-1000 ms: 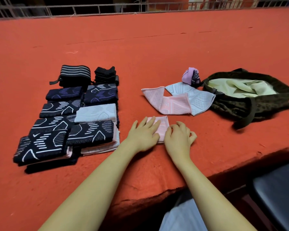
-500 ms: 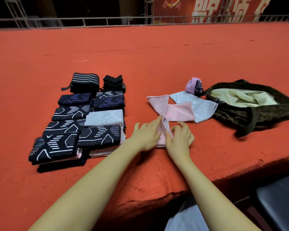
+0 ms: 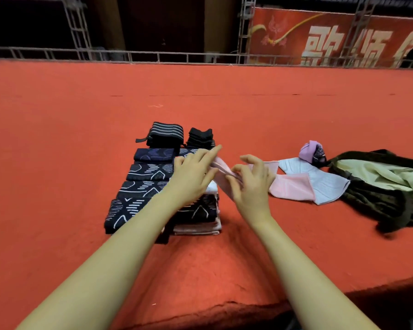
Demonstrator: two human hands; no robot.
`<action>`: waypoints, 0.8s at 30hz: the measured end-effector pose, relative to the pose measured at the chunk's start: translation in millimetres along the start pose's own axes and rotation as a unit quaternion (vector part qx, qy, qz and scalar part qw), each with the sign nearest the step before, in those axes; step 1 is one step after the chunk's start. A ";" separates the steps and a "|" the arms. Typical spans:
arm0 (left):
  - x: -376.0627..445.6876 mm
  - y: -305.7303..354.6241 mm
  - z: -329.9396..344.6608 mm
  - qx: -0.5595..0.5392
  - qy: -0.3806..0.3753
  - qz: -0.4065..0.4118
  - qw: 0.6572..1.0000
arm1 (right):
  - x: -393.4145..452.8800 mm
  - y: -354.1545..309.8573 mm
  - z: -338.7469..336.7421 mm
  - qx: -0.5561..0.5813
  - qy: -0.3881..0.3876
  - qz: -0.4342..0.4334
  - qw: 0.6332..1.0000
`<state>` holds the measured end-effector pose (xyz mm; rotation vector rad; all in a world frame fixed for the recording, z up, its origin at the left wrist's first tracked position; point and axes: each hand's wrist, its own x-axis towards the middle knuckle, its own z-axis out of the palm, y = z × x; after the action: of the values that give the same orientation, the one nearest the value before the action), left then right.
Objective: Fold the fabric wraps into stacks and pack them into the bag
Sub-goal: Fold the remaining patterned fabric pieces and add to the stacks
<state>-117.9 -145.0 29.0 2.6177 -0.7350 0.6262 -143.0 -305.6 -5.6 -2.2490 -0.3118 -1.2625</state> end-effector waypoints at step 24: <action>-83.3 -186.5 -29.6 0.082 0.069 0.054 0.993 | 20.7 -80.5 133.2 -0.071 -0.233 -0.229 0.942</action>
<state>-87.5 51.4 -26.5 2.6615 -0.8164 0.9268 -72.0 -166.1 -16.5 -2.6873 -0.9967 -0.9584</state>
